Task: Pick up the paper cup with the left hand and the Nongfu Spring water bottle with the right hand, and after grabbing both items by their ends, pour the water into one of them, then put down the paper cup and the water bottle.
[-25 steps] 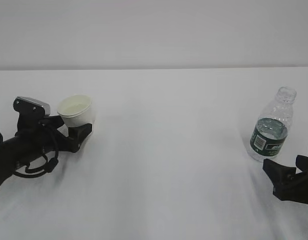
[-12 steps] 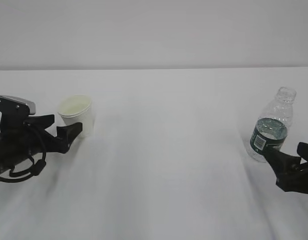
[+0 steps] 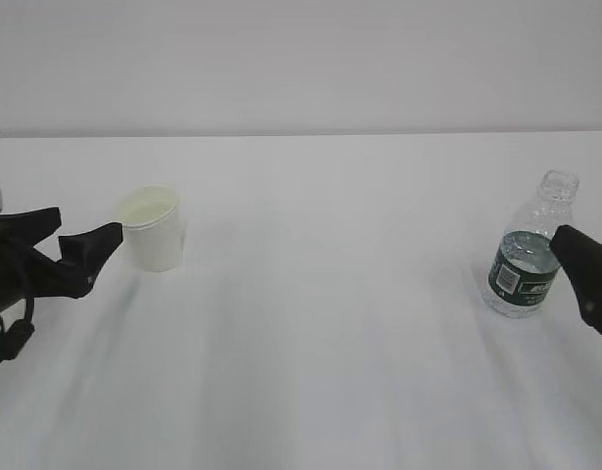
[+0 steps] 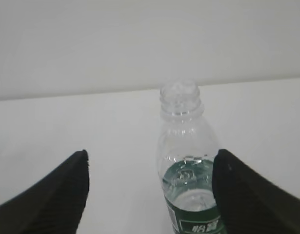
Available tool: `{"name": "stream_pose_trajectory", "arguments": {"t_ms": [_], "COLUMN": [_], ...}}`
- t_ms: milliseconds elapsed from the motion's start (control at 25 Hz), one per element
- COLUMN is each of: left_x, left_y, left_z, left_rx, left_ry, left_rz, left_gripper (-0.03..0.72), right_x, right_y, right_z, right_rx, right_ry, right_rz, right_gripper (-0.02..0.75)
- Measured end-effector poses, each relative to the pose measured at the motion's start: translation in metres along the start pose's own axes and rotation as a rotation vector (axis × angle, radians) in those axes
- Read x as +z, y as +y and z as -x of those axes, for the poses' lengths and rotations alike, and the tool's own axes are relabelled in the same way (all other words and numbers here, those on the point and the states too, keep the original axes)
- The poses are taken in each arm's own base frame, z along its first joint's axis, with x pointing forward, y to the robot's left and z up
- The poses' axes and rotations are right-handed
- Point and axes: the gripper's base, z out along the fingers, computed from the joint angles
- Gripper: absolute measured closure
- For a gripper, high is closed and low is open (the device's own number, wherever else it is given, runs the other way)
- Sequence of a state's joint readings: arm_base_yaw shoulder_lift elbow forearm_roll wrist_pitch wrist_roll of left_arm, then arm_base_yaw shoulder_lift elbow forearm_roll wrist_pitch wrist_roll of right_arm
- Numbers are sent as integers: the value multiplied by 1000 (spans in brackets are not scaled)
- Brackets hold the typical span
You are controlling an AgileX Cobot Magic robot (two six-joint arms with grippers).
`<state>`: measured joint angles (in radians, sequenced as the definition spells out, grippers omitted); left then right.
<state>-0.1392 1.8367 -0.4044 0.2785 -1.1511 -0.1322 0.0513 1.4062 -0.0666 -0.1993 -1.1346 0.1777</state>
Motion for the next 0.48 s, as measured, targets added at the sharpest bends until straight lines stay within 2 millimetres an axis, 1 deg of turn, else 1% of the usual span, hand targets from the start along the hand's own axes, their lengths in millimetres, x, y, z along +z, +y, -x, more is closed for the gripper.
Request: {"name": "stream_pose_trajectory", "arguments": {"t_ms": [320, 480], "left_x": [-56, -77], "left_y": [-13, -17], "left_z": [18, 29], "left_rx": [5, -13], "left_ry": [-59, -124], "left_rz": [18, 36], "left_gripper": [52, 55], "right_x": [-19, -32], "right_y": [3, 4], "right_z": [26, 36], "right_rx": [1, -5], "right_ry": [-91, -107], "right_rz": [-21, -45], "right_gripper": [150, 150]}}
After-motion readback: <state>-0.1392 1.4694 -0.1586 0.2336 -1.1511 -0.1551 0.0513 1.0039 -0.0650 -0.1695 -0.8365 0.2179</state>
